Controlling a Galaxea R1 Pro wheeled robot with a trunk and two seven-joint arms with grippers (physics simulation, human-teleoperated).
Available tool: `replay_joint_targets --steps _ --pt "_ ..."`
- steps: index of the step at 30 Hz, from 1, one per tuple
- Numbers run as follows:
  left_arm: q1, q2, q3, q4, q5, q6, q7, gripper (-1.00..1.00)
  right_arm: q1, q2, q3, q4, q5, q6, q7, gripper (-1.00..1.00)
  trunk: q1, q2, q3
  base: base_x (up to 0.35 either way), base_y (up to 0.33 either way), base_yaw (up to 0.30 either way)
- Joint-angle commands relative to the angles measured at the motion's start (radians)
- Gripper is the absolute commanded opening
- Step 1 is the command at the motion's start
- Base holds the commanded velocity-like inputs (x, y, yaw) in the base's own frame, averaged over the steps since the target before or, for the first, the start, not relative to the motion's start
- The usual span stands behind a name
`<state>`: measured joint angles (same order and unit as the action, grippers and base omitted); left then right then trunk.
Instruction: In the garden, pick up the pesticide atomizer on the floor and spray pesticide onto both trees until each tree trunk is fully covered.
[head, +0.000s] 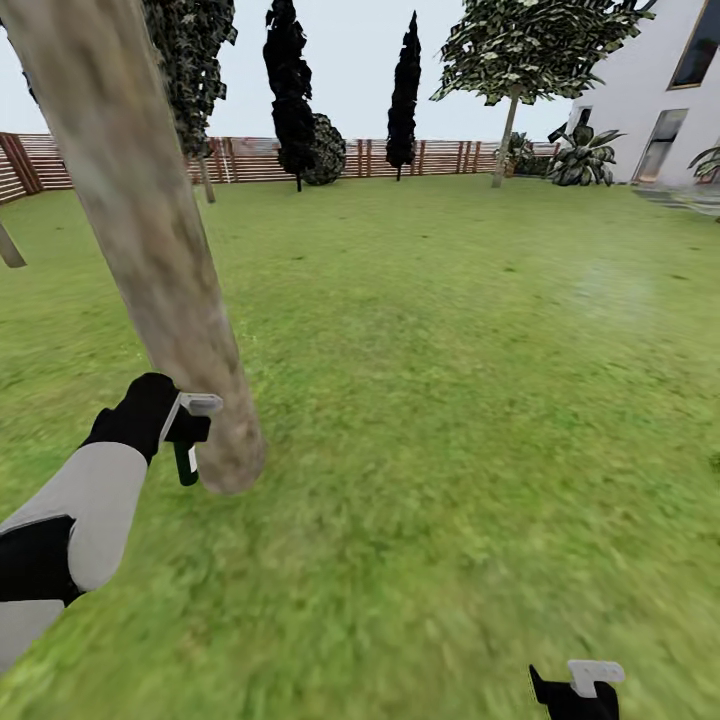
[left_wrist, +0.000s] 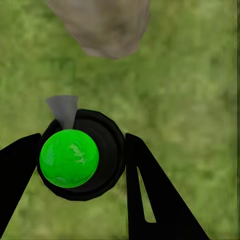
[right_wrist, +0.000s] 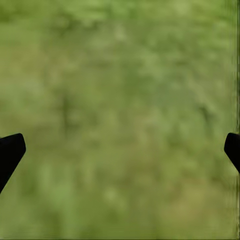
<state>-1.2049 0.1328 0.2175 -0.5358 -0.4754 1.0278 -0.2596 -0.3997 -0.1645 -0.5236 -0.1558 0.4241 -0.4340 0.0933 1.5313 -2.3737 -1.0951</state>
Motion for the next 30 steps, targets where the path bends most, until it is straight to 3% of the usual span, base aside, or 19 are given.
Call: replay_joint_targets --steps 1,6,11,14,25,30 --pt "-0.001 -0.001 0.005 -0.001 -0.011 0.003 -0.009 -1.00 -0.001 0.000 -0.009 0.001 0.002 -0.003 0.008 1.00 0.000 0.000 -0.001 0.000 -0.275 0.000" --pt "0.005 0.010 0.007 -0.001 -0.011 0.003 -0.009 -1.00 -0.001 0.001 -0.009 0.000 0.002 -0.003 0.008 1.00 0.000 0.000 -0.001 0.000 -0.275 0.013" --pt "0.018 0.013 0.005 0.001 -0.012 0.003 -0.009 -1.00 -0.001 0.005 -0.009 0.001 0.002 -0.003 0.008 1.00 0.000 0.000 -0.001 0.000 -0.275 0.241" --pt "0.041 0.015 0.005 0.059 -0.011 -0.001 -0.009 -1.00 -0.001 0.005 -0.009 0.001 0.002 -0.003 0.008 1.00 0.000 0.000 -0.001 0.033 -0.211 0.263" --pt "0.054 0.014 0.005 0.111 -0.011 -0.014 -0.010 -1.00 -0.001 0.005 -0.009 0.001 0.002 -0.003 0.008 1.00 0.000 0.000 -0.001 0.006 -0.011 0.032" --pt "0.050 0.013 0.007 0.099 -0.011 -0.009 -0.009 -1.00 -0.001 0.005 -0.009 0.001 0.002 -0.003 0.008 1.00 0.000 0.000 -0.001 0.275 0.000 0.000"
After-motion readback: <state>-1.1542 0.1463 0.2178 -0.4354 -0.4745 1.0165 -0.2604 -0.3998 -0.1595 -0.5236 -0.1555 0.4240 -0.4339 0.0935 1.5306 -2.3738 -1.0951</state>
